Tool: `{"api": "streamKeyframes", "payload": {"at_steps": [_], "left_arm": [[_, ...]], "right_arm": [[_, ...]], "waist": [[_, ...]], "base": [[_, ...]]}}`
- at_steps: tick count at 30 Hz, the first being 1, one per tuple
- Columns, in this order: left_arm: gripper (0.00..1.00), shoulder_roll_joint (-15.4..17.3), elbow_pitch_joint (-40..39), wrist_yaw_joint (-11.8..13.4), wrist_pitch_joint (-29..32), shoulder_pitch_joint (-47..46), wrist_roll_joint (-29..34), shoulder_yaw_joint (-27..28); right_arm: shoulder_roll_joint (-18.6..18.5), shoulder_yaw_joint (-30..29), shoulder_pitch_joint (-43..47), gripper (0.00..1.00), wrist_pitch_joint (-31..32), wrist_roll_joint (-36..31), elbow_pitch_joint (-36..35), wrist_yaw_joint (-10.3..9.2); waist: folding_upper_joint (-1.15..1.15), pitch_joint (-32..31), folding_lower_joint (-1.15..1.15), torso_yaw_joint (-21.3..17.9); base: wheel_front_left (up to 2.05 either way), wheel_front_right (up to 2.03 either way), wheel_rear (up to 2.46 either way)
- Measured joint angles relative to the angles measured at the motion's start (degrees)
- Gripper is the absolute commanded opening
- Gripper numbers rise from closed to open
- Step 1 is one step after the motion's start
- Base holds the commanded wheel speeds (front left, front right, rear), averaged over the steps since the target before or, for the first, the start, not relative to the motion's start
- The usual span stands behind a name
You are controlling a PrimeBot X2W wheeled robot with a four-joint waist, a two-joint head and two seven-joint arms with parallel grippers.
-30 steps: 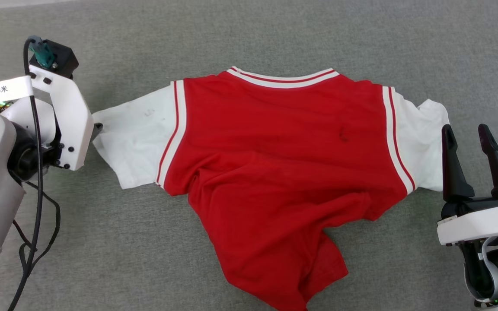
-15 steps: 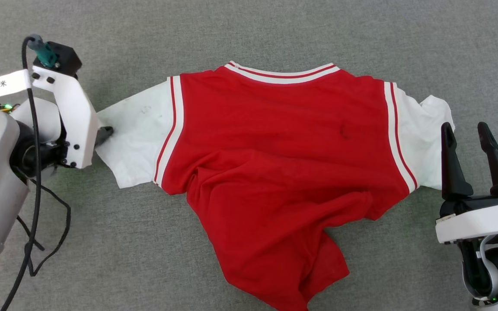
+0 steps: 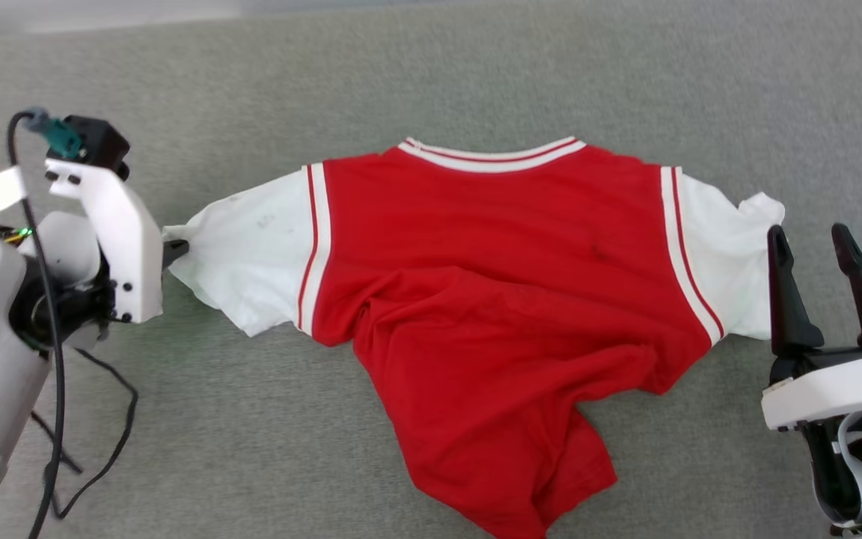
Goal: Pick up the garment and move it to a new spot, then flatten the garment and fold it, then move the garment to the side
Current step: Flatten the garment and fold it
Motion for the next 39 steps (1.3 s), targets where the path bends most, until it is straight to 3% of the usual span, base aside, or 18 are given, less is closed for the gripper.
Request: {"api": "streamKeyframes", "payload": {"at_steps": [4,9,18,21,25,31,39], "left_arm": [[0.0,2.5,-3.6,1.3,-4.0,3.8,0.3,1.4],[0.0,4.8,-11.9,3.7,-7.7,10.5,0.3,2.3],[0.0,6.4,-29.6,9.6,-12.8,20.1,1.5,2.7],[0.0,6.4,-33.0,10.6,-13.5,21.0,2.4,2.5],[0.0,6.3,-35.6,10.8,-13.5,21.0,3.1,1.9],[0.0,5.7,-36.9,10.8,-13.6,20.3,3.9,1.4],[0.0,5.3,-37.6,10.6,-14.1,19.1,4.9,1.1]], "right_arm": [[-1.0,-0.4,0.9,1.0,2.7,-0.7,0.3,0.0],[-3.1,-1.7,1.4,1.0,11.5,-2.4,1.5,-0.01],[-10.5,-2.9,-7.2,1.0,40.5,0.4,3.0,0.02],[-13.2,-3.7,-12.7,1.0,49.5,0.4,4.8,0.01],[-13.7,-4.5,-18.6,1.0,59.9,-0.5,9.2,0.0],[-14.7,-5.7,-25.1,1.0,63.9,-5.4,16.6,0.0],[-14.4,-6.7,-27.1,1.0,62.3,-8.7,23.3,0.0]], "waist": [[0.0,-2.4,0.0,1.5],[0.0,-4.5,-0.01,4.0],[0.0,-4.1,-0.01,8.3],[0.0,-3.4,-0.01,9.6],[0.0,-2.3,-0.01,11.1],[0.0,-0.6,-0.01,12.6],[0.0,1.3,0.0,13.9]], "base": [[0.0,0.0,0.0],[0.0,0.0,0.0],[0.0,0.0,0.0],[0.0,0.0,0.0],[0.0,0.0,0.0],[0.0,0.0,0.0],[0.0,0.0,0.0]]}}
